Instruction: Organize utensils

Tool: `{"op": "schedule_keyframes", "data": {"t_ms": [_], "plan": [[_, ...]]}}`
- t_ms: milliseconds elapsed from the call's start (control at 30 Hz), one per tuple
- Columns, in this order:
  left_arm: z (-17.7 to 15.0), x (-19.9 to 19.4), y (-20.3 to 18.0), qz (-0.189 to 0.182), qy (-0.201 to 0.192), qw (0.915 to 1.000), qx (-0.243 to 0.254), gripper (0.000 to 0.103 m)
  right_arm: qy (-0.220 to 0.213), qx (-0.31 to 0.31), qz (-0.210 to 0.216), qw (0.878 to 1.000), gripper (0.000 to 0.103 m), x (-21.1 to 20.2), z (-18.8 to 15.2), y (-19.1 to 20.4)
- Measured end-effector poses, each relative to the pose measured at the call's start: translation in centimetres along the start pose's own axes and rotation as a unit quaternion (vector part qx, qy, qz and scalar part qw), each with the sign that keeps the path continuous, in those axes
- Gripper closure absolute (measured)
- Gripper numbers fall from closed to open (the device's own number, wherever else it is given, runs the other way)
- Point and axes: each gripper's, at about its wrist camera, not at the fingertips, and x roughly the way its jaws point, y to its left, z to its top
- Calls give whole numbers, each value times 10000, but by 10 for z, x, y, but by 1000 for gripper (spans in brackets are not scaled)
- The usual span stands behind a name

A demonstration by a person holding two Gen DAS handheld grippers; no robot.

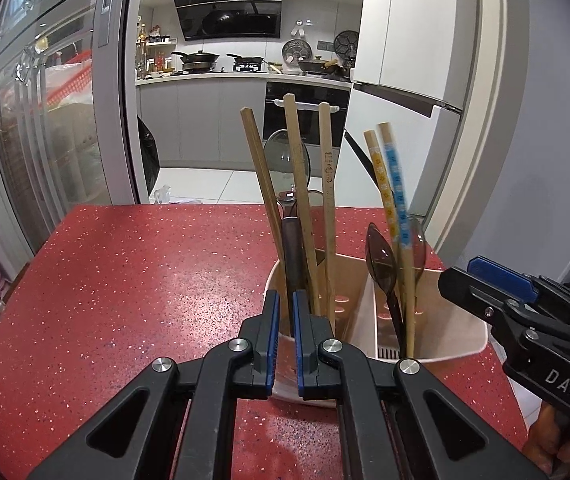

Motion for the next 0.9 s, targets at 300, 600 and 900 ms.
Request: {"op": "schedule_keyframes", "data": {"t_ms": [300, 600, 900], "plan": [[-14, -18, 6, 10, -53, 10000, 64, 71, 222, 362, -234, 9988, 45, -18, -11, 6], [-31, -27, 15, 42, 57, 10000, 56, 71, 287, 420, -542, 9972, 38, -35, -28, 21], [-43, -35, 21, -14, 133, 9999, -5, 71, 356, 568, -664, 9955, 36, -45, -34, 21]]}}
